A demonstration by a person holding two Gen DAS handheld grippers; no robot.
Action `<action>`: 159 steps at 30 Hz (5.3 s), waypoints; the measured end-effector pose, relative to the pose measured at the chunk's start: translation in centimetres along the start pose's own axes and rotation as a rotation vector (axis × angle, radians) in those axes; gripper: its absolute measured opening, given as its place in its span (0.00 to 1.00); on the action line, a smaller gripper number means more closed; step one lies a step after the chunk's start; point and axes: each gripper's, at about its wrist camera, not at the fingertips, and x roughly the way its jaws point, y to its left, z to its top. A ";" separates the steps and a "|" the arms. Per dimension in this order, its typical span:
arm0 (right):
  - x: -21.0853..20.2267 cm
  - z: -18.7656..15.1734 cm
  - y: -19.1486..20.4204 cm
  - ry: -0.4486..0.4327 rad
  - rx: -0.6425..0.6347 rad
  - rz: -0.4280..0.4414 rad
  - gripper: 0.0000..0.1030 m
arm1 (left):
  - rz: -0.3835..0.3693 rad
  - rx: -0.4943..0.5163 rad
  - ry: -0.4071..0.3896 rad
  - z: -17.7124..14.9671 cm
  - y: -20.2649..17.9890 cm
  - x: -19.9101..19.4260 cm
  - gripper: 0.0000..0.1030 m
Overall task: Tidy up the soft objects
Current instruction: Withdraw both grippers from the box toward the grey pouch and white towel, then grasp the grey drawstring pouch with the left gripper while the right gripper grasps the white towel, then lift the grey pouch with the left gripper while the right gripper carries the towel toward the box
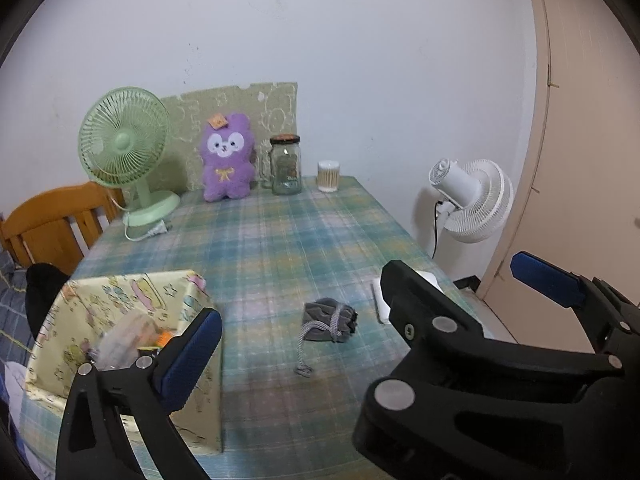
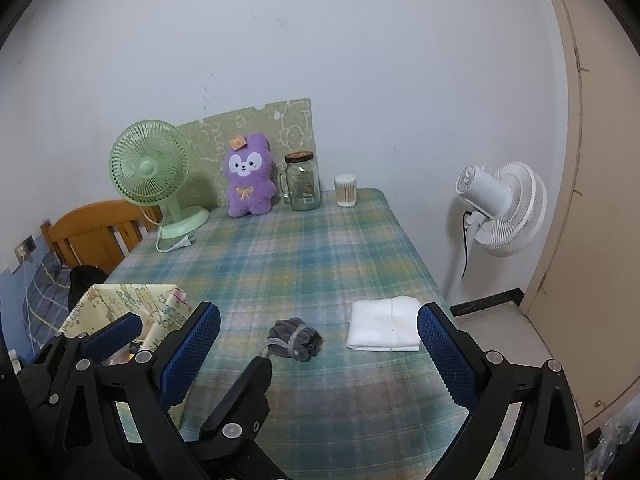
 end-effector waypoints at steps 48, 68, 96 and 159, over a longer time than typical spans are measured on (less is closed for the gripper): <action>13.4 -1.9 -6.2 0.156 0.031 -0.059 1.00 | 0.031 0.033 0.184 -1.0 -1.9 13.9 0.92; 18.1 -2.8 -6.7 0.293 0.069 -0.046 1.00 | 0.011 -0.019 0.311 -1.8 -0.4 17.7 0.76; 17.0 -3.7 -6.0 0.328 0.041 -0.102 0.44 | 0.028 0.046 0.295 -2.5 -1.1 16.3 0.53; -1.7 1.3 0.7 0.061 -0.012 -0.006 0.36 | 0.063 0.034 0.009 1.4 -0.2 -2.0 0.52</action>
